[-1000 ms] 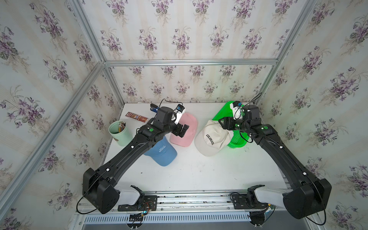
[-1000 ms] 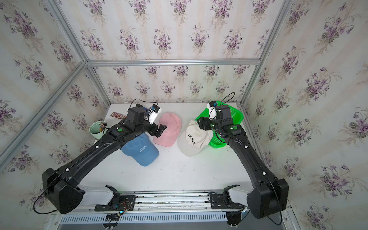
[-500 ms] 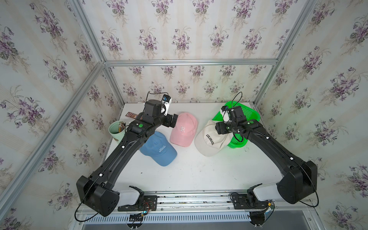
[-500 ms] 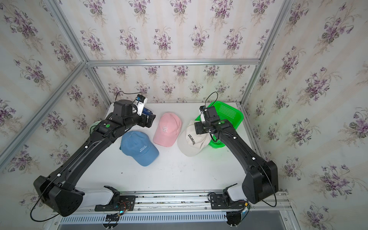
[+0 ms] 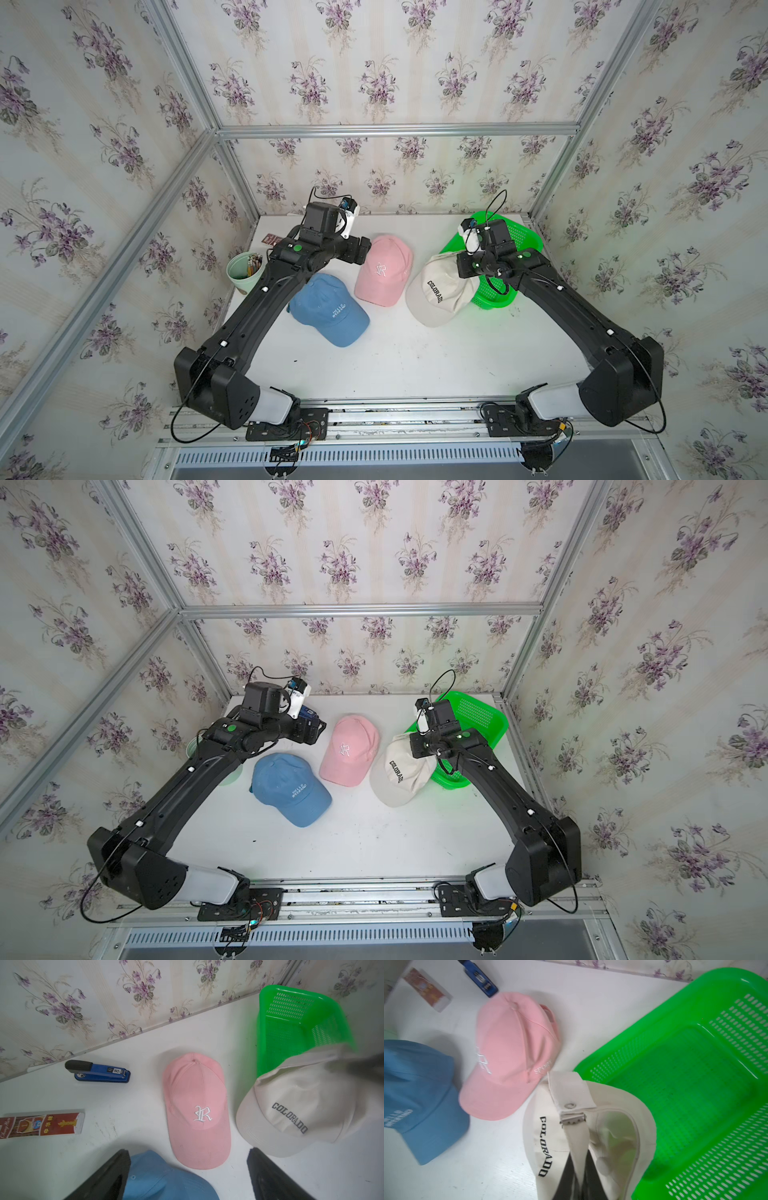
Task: Turn the baseball cap inside out
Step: Turn over the baseball cap.
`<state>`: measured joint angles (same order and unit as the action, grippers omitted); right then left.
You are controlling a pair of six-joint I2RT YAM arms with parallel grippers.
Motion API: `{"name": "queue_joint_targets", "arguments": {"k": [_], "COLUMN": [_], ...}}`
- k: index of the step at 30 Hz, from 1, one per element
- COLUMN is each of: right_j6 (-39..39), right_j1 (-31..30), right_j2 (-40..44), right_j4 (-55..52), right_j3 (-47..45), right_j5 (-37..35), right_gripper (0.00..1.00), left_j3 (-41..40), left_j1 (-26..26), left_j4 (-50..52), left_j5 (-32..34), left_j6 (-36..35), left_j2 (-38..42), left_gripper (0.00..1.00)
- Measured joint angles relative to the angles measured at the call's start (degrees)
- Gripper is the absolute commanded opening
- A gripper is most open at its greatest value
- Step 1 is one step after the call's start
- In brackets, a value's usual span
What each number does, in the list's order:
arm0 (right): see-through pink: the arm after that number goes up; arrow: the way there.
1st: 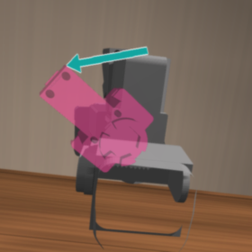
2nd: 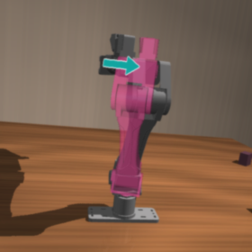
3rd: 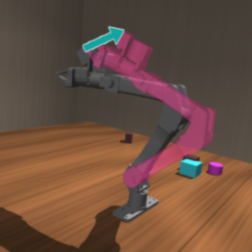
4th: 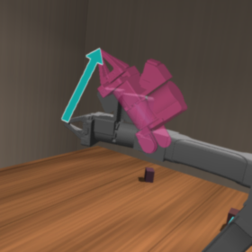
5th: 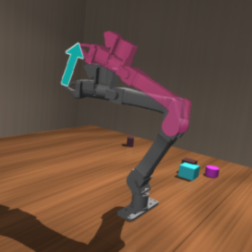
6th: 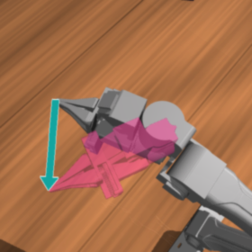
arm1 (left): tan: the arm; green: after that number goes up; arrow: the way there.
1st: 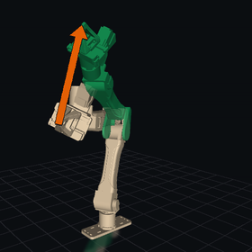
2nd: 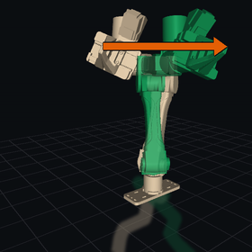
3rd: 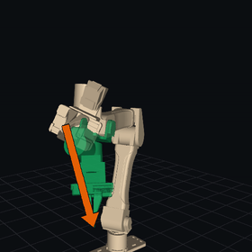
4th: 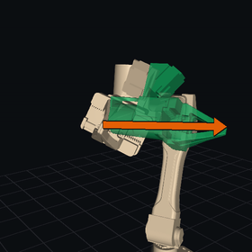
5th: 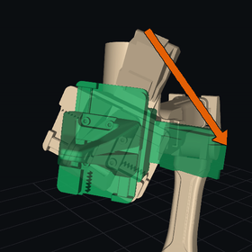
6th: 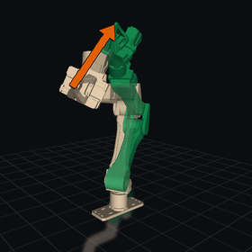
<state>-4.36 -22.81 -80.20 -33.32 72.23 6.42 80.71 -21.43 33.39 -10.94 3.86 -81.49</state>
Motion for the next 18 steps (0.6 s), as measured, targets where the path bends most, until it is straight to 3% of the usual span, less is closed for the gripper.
{"name": "queue_joint_targets", "arguments": {"k": [4,11,14,18], "right_j6": [-1.9,-6.73,-8.13,-8.85], "right_j1": [0.07,0.09,0.09,0.09], "right_j2": [2.69,5.16,5.68,5.99], "right_j4": [3.56,8.83,10.4,11.04], "right_j3": [0.85,3.02,4.11,6.67], "right_j5": [9.35,20.94,25.27,31.01], "right_gripper": [0.02,0.02,0.02,0.02], "left_j3": [-5.86,-15.02,-14.84,-13.79], "left_j1": [-2.45,-6.14,-7.54,-7.85], "left_j4": [-1.68,-6.71,-9.86,-12.76], "left_j5": [-4.24,-5.99,-6.08,-7.67], "left_j6": [3.63,12.57,8.79,-3.17], "left_j2": [2.58,2.62,2.64,2.78], "left_gripper": [0.97,0.99,0.99,0.99]}}
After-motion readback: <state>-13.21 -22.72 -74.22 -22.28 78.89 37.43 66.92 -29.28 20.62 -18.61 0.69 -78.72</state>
